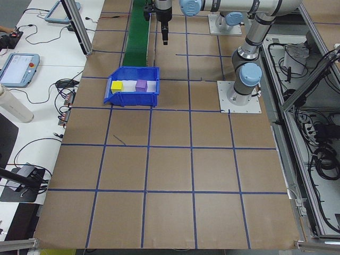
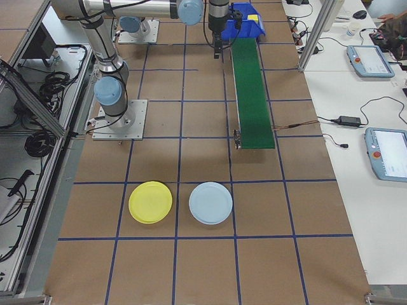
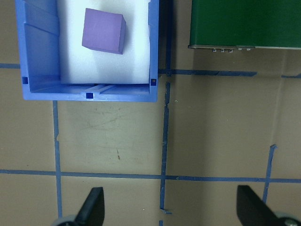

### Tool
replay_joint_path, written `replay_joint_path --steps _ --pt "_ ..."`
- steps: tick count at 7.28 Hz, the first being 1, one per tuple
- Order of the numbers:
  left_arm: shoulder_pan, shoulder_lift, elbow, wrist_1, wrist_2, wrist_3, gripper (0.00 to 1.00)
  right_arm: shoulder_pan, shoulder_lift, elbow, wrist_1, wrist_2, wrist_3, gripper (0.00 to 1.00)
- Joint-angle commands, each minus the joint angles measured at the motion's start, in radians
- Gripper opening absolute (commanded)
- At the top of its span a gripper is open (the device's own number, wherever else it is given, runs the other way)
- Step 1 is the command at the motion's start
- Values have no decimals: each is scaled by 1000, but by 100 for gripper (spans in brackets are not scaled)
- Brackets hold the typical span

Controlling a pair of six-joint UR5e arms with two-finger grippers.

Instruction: Move block left to right into plate

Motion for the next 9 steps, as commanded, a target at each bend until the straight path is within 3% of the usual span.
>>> replay_joint_path --steps 1,6,8,9 --pt "19 -17 21 1 2 14 100 0 0 0 0 0 1 100" --pt "137 -298 -7 283 5 201 100 0 0 0 0 0 0 100" --pt "149 -408 -5 413 3 233 100 -2 0 1 0 0 0 100" --pt "149 -438 -2 420 -3 233 100 0 0 0 0 0 0 100"
